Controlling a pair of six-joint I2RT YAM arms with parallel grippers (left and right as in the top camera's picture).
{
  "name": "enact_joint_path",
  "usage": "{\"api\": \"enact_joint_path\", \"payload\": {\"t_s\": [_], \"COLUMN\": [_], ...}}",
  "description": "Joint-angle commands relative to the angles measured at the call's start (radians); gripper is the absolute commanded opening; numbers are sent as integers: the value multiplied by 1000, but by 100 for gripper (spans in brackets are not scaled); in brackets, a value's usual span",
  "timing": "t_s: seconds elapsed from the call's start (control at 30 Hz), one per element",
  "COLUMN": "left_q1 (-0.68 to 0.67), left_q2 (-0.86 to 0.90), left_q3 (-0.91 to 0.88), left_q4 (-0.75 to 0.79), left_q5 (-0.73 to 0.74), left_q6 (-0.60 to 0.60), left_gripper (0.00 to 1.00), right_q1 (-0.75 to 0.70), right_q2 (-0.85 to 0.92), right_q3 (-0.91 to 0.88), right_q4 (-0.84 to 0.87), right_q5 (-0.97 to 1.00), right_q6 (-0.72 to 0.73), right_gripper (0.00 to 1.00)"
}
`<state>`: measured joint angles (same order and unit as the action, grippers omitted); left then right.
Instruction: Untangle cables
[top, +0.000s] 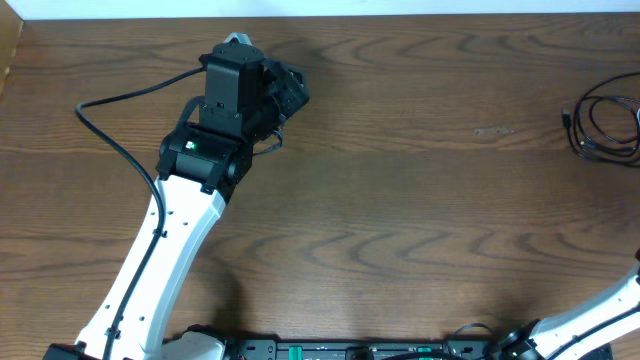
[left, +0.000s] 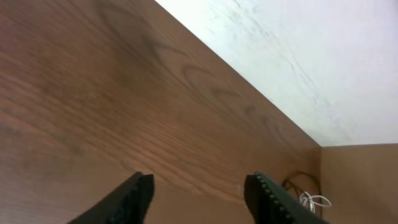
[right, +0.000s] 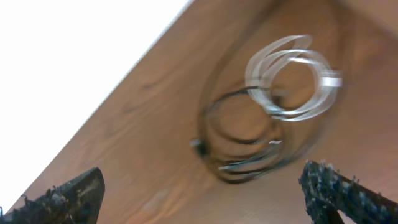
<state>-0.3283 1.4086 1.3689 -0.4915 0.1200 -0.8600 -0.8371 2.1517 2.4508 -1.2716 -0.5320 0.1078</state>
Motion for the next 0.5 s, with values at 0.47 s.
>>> {"api": "enact_joint_path", "payload": {"t_s": [0.47], "left_q1": [4], "left_q2": [11], "left_q3": [-22], "left_q4": [-312], "left_q5": [-218], "left_q6": [14], "left_gripper": [92], "right_q1": [623], "right_q2": [-112], "right_q3": [8], "right_q4": [-213], "right_q5": [-10], "right_q6": [-259], "right_gripper": [96]}}
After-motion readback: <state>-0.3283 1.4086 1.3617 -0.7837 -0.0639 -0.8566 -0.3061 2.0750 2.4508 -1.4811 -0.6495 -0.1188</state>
